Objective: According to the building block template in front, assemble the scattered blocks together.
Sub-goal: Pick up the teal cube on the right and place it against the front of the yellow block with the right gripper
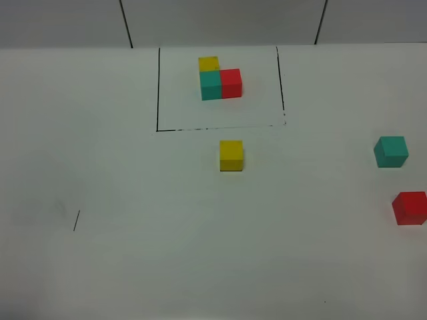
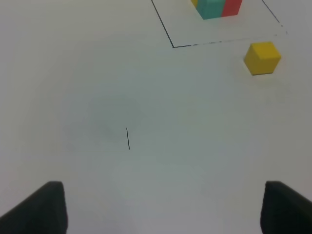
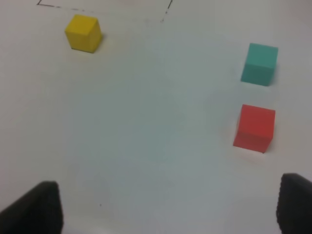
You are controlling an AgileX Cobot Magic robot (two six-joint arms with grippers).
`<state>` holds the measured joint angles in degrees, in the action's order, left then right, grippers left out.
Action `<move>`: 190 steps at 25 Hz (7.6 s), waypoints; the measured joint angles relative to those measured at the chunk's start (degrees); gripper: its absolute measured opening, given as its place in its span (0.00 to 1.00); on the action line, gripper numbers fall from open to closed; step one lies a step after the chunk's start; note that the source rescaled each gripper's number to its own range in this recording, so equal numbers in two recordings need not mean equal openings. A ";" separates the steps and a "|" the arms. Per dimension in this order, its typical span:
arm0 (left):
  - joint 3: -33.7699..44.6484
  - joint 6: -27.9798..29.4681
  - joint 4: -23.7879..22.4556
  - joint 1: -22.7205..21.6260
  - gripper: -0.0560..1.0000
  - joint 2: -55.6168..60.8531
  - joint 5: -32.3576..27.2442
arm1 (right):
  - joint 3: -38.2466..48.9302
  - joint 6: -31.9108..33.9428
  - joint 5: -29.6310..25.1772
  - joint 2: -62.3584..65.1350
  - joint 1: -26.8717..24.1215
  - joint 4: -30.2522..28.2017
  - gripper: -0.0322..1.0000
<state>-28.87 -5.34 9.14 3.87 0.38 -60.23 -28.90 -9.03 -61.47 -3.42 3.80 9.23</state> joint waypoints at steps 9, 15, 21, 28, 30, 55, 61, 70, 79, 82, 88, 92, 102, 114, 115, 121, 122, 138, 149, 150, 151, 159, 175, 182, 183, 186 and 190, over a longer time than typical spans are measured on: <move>0.00 0.00 0.00 0.00 0.85 0.00 0.00 | -5.54 1.32 -2.62 -8.63 0.00 0.00 0.88; 0.00 0.00 0.00 0.00 0.85 0.00 0.00 | -6.32 3.02 -0.03 -19.67 0.00 0.72 1.00; 0.00 0.00 0.00 0.00 0.84 0.00 0.00 | -6.96 4.92 9.70 -33.09 0.00 -1.48 1.00; 0.00 0.00 0.00 0.00 0.84 0.00 0.00 | -15.15 5.18 15.32 -56.53 -0.54 -8.13 1.00; 0.00 0.00 0.00 0.00 0.84 0.00 0.00 | -19.14 5.12 16.58 -62.50 -2.07 -9.23 1.00; 0.00 0.00 0.00 0.00 0.84 -0.11 0.00 | -39.12 1.59 22.87 -102.60 -8.50 -7.11 1.00; 0.00 0.00 0.00 0.00 0.84 -0.11 0.00 | -40.18 0.52 22.99 -106.04 -9.04 -7.11 1.00; 0.00 0.00 0.00 0.00 0.84 -0.11 0.00 | -40.18 0.26 25.57 -109.37 -9.04 -7.06 1.00; 0.00 0.04 0.00 0.00 0.84 -0.11 0.00 | -40.22 -0.16 27.22 -110.93 -9.22 -7.06 0.89; 0.00 0.04 0.00 0.00 0.84 -0.11 0.00 | -40.28 -0.22 27.27 -111.05 -9.56 -7.33 0.81; 0.00 0.04 0.00 0.00 0.84 -0.11 0.00 | -40.28 -0.22 27.01 -113.04 -9.68 -8.56 0.78; 0.00 0.04 0.00 0.00 0.84 -0.11 0.00 | -40.28 -0.22 27.07 -113.04 -9.68 -8.65 0.78; 0.00 0.04 0.00 0.00 0.84 -0.11 0.00 | -40.28 -0.28 27.07 -113.04 -9.68 -8.60 0.22; 0.00 0.04 0.00 0.00 0.84 -0.11 0.00 | -40.28 11.00 17.29 -103.88 0.26 -10.11 0.22; 0.00 0.04 0.00 0.00 0.84 -0.11 0.00 | -40.28 13.35 15.99 -103.01 2.37 -10.16 0.22; 0.00 0.04 0.00 0.00 0.84 -0.11 0.00 | -40.28 34.50 9.09 -101.09 15.28 -19.80 0.22; 0.00 0.04 0.00 0.00 0.84 -0.11 0.00 | -40.28 37.85 8.28 -101.09 17.71 -21.70 0.22; 0.00 0.04 0.00 0.00 0.84 -0.11 0.00 | -40.28 54.70 17.63 -106.18 35.72 -18.59 0.22; 0.00 0.04 0.00 0.00 0.84 -0.11 0.00 | -49.02 53.98 16.74 -113.90 37.41 -18.77 0.22; 0.00 0.04 0.00 0.00 0.84 -0.11 0.00 | -49.86 53.98 16.53 -114.62 37.46 -18.77 0.22; 0.00 0.04 0.00 0.00 0.84 -0.11 0.00 | -50.80 53.98 16.28 -115.38 37.47 -18.83 0.22; 0.00 0.04 0.00 0.00 0.84 -0.11 0.00 | -56.16 53.74 14.26 -120.47 37.66 -18.95 0.22; 0.00 0.04 0.00 0.00 0.84 -0.16 0.00 | -57.34 56.08 17.04 -122.96 36.33 -18.85 0.22; 0.00 0.04 0.00 0.00 0.84 -0.16 0.00 | -57.41 57.24 18.03 -123.01 35.06 -18.97 0.22; 0.00 0.04 0.00 0.00 0.84 -0.16 0.00 | -57.41 57.36 18.18 -123.01 34.88 -18.97 0.22; 0.00 0.04 0.00 0.00 0.84 -0.16 0.00 | -57.47 57.53 18.24 -123.01 34.51 -18.97 0.22; 0.00 0.04 0.00 0.00 0.84 -0.16 0.00 | -57.48 57.59 18.49 -123.01 34.16 -19.32 0.22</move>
<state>-28.87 -5.30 9.14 3.87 0.22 -60.23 -86.38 48.56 -42.99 -126.43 37.96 -10.09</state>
